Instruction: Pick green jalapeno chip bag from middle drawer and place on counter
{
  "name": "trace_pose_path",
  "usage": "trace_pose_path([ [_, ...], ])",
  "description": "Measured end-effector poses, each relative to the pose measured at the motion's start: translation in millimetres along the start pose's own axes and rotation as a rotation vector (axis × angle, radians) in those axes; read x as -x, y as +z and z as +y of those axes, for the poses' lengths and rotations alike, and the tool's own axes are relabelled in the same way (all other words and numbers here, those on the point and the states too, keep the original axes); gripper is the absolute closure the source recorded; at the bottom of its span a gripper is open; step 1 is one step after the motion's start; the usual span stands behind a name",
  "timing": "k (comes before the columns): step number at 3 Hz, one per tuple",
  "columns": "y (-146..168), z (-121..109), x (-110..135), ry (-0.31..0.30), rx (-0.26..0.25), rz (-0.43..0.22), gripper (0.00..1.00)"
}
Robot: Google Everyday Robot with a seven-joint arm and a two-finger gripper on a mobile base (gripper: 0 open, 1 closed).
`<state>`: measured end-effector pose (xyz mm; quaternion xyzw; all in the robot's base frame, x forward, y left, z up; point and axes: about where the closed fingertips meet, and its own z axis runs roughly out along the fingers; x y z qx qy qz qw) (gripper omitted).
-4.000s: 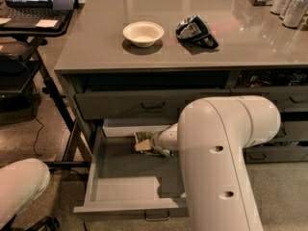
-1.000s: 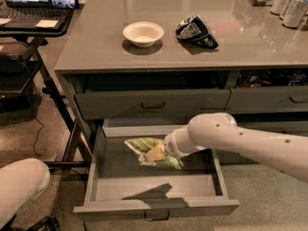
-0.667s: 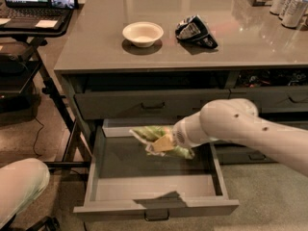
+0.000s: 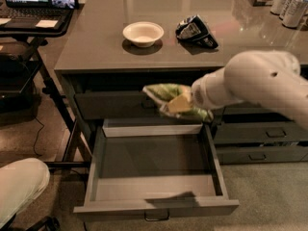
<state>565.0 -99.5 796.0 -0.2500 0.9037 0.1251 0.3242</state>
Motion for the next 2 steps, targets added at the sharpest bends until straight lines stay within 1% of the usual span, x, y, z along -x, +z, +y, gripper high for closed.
trace_pose_path([
  [1, -25.3, -29.9, 45.7, 0.006, -0.074, -0.057, 1.0],
  [2, -25.2, -29.4, 45.8, 0.006, -0.072, -0.058, 1.0],
])
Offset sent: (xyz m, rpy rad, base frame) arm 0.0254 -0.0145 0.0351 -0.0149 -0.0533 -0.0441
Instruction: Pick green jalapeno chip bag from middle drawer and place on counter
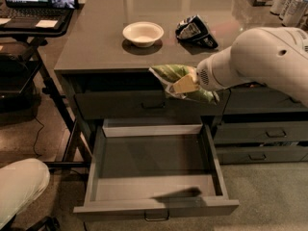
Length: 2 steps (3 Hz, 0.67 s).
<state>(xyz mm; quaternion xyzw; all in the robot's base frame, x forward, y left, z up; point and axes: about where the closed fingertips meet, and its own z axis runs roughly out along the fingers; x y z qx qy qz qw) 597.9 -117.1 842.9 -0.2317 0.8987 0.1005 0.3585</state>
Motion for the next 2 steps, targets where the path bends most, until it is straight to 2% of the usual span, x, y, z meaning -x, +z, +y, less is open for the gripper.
trace_pose_path([
  [1, -12, 13, 26, -0.037, 0.043, -0.07, 1.0],
  [2, -31, 46, 88, -0.135, 0.151, -0.207, 1.0],
])
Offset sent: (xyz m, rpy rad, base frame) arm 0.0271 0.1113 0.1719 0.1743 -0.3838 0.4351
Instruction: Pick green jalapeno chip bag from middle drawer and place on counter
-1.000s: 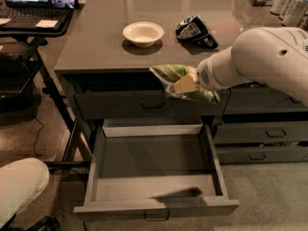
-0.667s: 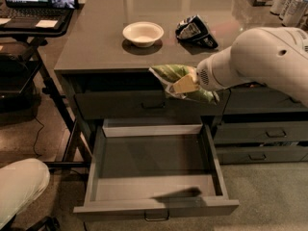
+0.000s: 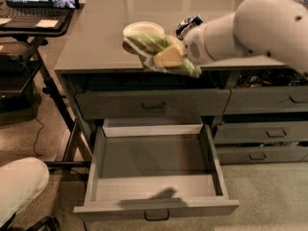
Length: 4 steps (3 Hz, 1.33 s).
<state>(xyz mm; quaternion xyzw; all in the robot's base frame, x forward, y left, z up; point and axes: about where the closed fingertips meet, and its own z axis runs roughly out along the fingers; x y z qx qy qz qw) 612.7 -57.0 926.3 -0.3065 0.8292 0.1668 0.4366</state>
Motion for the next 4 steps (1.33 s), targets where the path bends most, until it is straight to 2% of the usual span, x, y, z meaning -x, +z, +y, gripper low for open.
trace_pose_path([
  [1, 12, 21, 70, -0.133, 0.106, -0.124, 1.0],
  [2, 35, 39, 130, -0.238, 0.197, -0.225, 1.0],
  [3, 65, 67, 168, -0.307, 0.242, -0.277, 1.0],
  [4, 99, 100, 193, -0.356, 0.224, -0.312, 1.0],
])
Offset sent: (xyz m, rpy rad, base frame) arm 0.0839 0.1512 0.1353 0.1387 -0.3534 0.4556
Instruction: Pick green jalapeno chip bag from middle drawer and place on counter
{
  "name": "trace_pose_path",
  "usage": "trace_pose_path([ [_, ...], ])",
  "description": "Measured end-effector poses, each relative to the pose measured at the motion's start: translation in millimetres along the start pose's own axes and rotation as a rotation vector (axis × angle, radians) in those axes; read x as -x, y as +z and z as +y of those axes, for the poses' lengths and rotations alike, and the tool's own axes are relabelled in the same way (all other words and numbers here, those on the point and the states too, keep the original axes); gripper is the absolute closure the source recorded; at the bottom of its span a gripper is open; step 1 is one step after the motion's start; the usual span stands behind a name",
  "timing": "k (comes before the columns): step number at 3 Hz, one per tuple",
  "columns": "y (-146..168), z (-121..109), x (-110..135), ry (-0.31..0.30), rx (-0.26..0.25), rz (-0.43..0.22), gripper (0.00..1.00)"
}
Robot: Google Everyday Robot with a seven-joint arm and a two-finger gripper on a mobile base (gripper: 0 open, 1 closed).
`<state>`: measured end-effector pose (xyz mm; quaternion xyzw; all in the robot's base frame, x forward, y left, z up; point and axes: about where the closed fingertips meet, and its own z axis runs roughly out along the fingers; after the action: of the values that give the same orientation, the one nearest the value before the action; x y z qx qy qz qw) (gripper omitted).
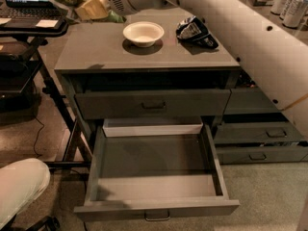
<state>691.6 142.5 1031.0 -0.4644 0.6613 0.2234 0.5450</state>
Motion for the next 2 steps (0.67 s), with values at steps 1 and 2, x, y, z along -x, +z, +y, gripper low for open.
trace_pose_path([
  [1, 4, 0, -3, 0.004, -0.003, -0.007, 1.0],
  [2, 31, -9, -1, -0.032, 0.003, -0.048, 1.0],
])
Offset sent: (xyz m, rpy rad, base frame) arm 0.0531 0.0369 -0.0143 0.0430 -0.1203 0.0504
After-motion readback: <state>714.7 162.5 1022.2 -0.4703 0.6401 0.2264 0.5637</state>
